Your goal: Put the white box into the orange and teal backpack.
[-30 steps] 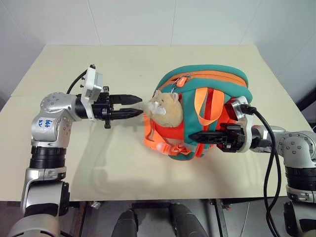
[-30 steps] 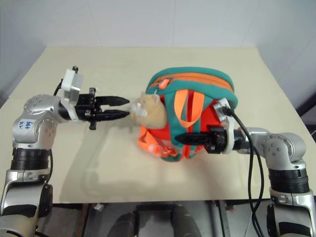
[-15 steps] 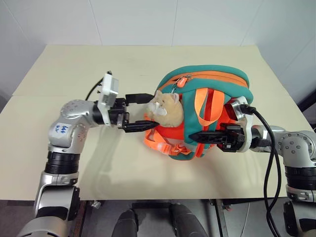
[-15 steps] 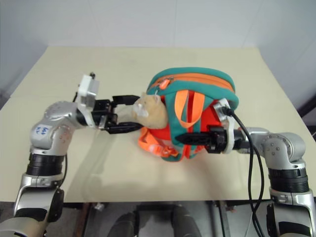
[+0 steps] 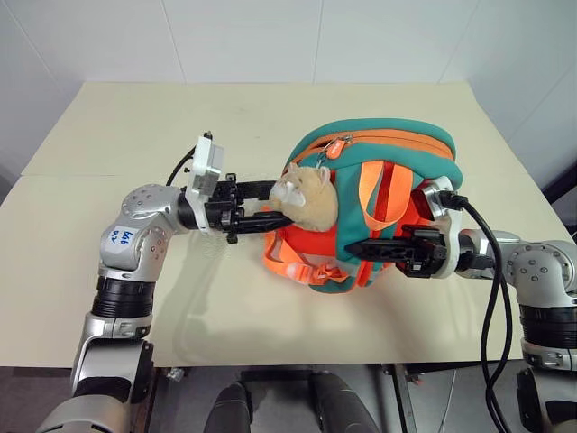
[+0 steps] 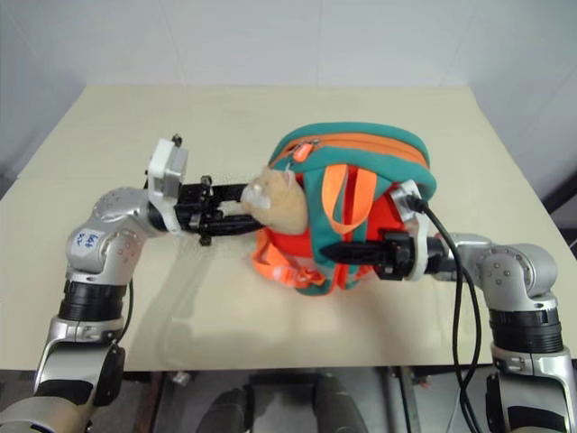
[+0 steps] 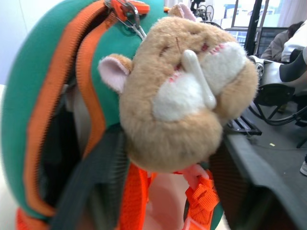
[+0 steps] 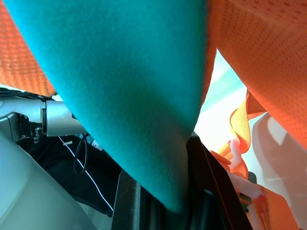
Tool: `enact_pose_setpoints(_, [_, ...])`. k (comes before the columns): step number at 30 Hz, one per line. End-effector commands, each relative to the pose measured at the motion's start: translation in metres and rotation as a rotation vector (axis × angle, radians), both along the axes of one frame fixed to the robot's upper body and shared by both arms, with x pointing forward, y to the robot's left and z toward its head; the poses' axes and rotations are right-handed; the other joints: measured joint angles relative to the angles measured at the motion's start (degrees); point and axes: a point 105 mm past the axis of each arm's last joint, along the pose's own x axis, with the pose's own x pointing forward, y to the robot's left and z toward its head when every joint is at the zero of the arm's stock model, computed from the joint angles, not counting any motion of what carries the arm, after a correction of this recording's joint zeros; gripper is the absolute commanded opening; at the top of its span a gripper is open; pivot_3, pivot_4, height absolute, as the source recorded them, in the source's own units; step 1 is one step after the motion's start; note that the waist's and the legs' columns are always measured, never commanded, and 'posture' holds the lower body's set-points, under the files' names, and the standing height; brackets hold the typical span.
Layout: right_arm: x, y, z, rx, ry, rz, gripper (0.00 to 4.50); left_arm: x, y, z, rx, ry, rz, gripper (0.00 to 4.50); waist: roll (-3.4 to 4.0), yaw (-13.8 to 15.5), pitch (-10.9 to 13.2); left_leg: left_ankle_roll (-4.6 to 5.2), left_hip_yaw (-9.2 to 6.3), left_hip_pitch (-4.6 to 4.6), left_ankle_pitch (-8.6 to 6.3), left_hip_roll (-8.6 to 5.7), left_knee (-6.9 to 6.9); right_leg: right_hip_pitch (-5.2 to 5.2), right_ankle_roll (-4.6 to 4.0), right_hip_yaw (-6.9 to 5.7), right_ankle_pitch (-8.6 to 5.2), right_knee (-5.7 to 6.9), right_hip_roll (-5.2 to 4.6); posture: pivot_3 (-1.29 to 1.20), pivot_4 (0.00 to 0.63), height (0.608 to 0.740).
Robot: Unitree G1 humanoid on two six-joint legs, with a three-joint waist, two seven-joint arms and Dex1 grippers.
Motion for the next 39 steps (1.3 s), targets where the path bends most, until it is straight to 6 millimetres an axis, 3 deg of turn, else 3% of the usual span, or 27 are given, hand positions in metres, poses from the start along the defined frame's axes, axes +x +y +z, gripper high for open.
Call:
enact_pose_setpoints(1, [-0.005, 0.003, 0.003, 0.009, -0.02, 0.019, 0.03, -0.004, 0.015, 0.025, -0.024, -0.107, 0.009, 1.18, 0.0, -0.1, 0.0, 0.0, 0.0, 0.0, 0.0, 0.0, -0.01, 0.0, 0.0, 0.0, 0.0, -0.01, 0.0, 0.0, 0.15, 0.74])
enact_pose_setpoints(6, [-0.004, 0.003, 0.003, 0.008, -0.019, 0.021, 0.03, 0.004, 0.033, 0.034, 0.008, -0.14, 0.085, 0.25, 0.0, -0.1, 0.0, 0.0, 0.0, -0.01, 0.0, 0.01, -0.04, -0.01, 0.0, 0.0, 0.0, -0.04, 0.01, 0.0, 0.15, 0.74])
enact_pose_setpoints(17, [-0.004, 0.003, 0.003, 0.007, -0.018, 0.018, 0.03, 0.021, 0.065, 0.044, 0.04, -0.166, 0.236, 0.25, 0.0, -0.1, 0.0, 0.0, 0.01, -0.01, 0.0, 0.01, -0.05, -0.02, 0.0, 0.0, 0.0, -0.06, 0.0, 0.0, 0.15, 0.74])
enact_pose_setpoints(27, [-0.005, 0.004, 0.003, 0.008, -0.018, 0.016, 0.03, 0.022, 0.058, 0.032, 0.023, -0.068, 0.229, 0.25, 0.0, -0.1, 0.0, 0.0, 0.0, -0.02, 0.0, 0.02, -0.04, -0.01, 0.0, 0.0, 0.0, -0.05, 0.0, 0.0, 0.15, 0.74])
enact_pose_setpoints(34, [-0.005, 0.005, 0.003, 0.009, -0.019, 0.02, 0.03, 0.014, 0.052, 0.033, 0.033, -0.121, 0.19, 2.36, 0.0, 0.1, 0.0, 0.0, -0.01, -0.02, 0.0, 0.01, -0.03, -0.01, 0.0, -0.01, 0.0, -0.06, -0.01, 0.0, 0.15, 0.74])
enact_pose_setpoints(39, [-0.005, 0.006, 0.003, 0.009, -0.019, 0.022, 0.03, 0.009, 0.055, 0.036, 0.028, -0.131, 0.173, 2.36, 0.0, 0.5, 0.0, 0.0, -0.01, -0.05, 0.0, 0.01, -0.03, -0.01, 0.0, -0.02, 0.0, -0.1, -0.03, 0.0, 0.15, 0.74])
